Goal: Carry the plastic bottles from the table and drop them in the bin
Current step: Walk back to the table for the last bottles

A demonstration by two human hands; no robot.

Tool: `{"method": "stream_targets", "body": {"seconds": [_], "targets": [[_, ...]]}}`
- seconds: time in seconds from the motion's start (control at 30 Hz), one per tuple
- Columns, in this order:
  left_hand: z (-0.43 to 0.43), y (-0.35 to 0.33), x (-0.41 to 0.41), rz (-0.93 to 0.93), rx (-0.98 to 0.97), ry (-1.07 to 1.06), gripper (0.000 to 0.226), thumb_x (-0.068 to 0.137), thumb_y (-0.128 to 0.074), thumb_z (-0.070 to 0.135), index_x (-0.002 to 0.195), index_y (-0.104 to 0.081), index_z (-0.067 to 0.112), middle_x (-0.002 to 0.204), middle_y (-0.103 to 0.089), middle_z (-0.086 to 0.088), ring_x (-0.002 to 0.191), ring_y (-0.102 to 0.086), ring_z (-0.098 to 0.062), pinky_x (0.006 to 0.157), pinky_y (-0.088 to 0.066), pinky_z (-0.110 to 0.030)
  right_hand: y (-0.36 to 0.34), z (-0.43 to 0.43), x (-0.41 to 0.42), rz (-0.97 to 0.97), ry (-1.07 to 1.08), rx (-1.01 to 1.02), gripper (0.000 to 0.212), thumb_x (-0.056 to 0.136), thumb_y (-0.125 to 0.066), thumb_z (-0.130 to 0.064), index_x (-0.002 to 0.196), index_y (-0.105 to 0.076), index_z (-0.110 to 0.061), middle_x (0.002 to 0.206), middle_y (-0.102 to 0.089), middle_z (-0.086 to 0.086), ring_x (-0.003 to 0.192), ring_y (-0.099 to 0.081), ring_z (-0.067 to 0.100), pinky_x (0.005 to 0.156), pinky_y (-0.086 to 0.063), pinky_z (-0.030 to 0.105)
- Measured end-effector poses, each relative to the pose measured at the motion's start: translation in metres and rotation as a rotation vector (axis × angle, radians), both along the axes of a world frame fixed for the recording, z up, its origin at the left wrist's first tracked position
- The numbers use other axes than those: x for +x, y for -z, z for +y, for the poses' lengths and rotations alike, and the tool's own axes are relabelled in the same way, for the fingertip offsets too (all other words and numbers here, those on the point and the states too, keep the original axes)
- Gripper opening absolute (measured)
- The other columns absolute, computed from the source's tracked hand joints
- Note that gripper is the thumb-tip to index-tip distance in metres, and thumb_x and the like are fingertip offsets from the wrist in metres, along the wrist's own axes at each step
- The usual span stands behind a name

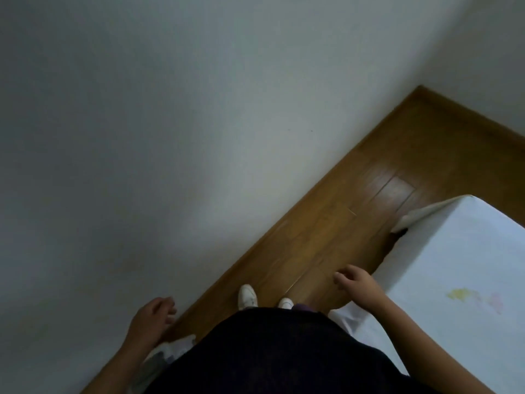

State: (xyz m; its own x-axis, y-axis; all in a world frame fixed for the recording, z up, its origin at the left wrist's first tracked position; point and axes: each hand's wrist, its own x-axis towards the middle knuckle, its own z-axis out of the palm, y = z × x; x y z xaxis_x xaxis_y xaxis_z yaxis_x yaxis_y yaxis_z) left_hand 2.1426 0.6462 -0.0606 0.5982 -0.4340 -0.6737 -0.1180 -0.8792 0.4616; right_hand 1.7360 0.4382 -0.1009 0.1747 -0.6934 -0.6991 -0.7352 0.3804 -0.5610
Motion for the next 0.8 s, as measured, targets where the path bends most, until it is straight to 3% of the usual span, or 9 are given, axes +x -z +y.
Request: {"method": "stream_targets", "body": {"seconds": [0.3, 0.4, 0.53, 0.8], "targets": [[-0.219, 0.055, -0.029, 0.031, 0.095, 0.375, 0.025, 0.1, -0.056, 0.02, 0.085, -0.071, 0.007, 0.085, -0.076, -0.017, 0.064, -0.065, -0.027, 0.065, -0.044, -0.033, -0.014, -0.061, -0.072, 0.011, 0.347, -0.028, 0.022, 0.097, -0.055, -0.039, 0.11, -0.063, -0.022, 0.105, -0.067, -0.002, 0.095, -0.066, 0.014, 0.08, -0.055, 0.029], [-0.314, 0.073, -0.052, 0.068, 0.093, 0.509, 0.026, 0.101, -0.054, 0.022, 0.085, -0.07, 0.009, 0.088, -0.075, -0.018, 0.064, -0.064, -0.025, 0.062, -0.043, -0.031, -0.003, -0.078, -0.097, 0.049, 0.49, 0.018, 0.029, 0.096, -0.055, -0.039, 0.113, -0.065, -0.018, 0.106, -0.07, 0.001, 0.095, -0.067, 0.016, 0.085, -0.057, 0.035], [-0.427, 0.067, -0.11, 0.111, 0.051, 0.736, 0.026, 0.102, -0.051, 0.027, 0.089, -0.068, 0.012, 0.092, -0.074, -0.015, 0.07, -0.066, -0.024, 0.063, -0.045, -0.032, -0.007, -0.09, -0.122, 0.069, 0.752, 0.076, 0.022, 0.096, -0.057, -0.03, 0.107, -0.066, -0.013, 0.098, -0.073, 0.004, 0.086, -0.069, 0.018, 0.081, -0.055, 0.037], [-0.598, 0.026, -0.256, 0.151, -0.042, 1.158, 0.029, 0.104, -0.046, 0.035, 0.1, -0.068, 0.017, 0.095, -0.072, -0.002, 0.087, -0.07, -0.02, 0.08, -0.054, -0.038, -0.01, -0.095, -0.168, 0.038, 1.158, 0.151, 0.015, 0.094, -0.059, -0.022, 0.1, -0.067, -0.011, 0.09, -0.074, 0.006, 0.076, -0.066, 0.019, 0.069, -0.051, 0.034]]}}
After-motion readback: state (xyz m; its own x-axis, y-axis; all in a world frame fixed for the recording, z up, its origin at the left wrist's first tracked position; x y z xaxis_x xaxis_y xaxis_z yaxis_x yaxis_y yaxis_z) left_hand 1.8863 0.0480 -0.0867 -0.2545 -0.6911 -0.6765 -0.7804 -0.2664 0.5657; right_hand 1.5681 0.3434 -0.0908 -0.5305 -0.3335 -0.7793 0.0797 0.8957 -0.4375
